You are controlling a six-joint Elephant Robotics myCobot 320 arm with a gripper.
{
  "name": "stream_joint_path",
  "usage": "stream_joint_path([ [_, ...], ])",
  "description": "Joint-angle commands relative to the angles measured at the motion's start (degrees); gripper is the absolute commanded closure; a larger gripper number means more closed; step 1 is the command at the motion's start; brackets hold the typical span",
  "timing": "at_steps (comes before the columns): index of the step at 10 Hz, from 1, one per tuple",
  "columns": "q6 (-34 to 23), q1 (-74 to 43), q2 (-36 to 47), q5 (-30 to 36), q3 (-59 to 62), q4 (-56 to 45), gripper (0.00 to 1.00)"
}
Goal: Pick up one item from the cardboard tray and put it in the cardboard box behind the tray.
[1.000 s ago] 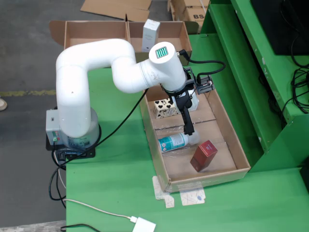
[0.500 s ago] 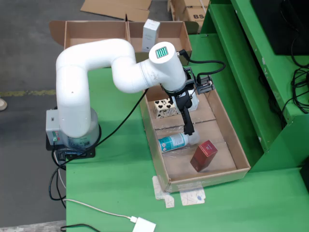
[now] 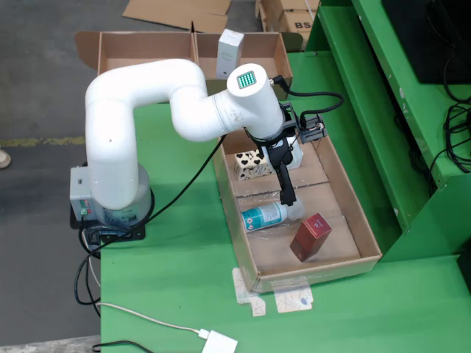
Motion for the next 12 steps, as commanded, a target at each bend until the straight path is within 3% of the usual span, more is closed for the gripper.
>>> stream_joint_path([
  [1,0.0,0.0,1.0,0.0,1.5,0.7,0.00],
  [9,-0.3,0.3,0.2,0.2,1.4,1.5,0.00],
  [12,0.3,1.7,-3.8,0.2,0.0,6.4,0.00],
])
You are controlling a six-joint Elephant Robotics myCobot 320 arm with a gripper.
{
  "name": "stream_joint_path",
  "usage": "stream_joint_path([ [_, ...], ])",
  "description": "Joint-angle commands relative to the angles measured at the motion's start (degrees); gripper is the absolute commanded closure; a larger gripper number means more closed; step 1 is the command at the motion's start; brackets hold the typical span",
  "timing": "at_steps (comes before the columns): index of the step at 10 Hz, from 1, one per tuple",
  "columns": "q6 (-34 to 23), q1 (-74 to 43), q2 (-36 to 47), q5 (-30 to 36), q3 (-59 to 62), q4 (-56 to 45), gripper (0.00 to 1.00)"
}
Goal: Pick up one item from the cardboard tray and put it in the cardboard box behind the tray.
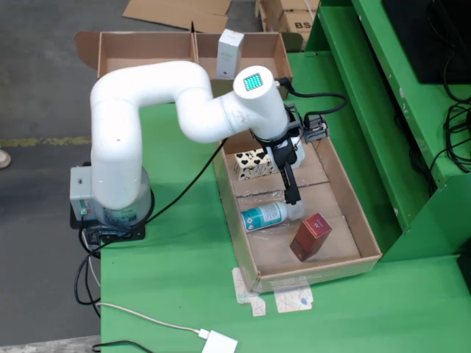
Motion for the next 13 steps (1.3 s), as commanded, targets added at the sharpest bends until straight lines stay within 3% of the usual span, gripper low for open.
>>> stream_joint_path([
  [1,0.4,0.3,-1.4,0.5,-2.6,7.9,0.00],
  [13,1.3,1.2,-9.3,0.2,-7.1,15.1,0.00],
])
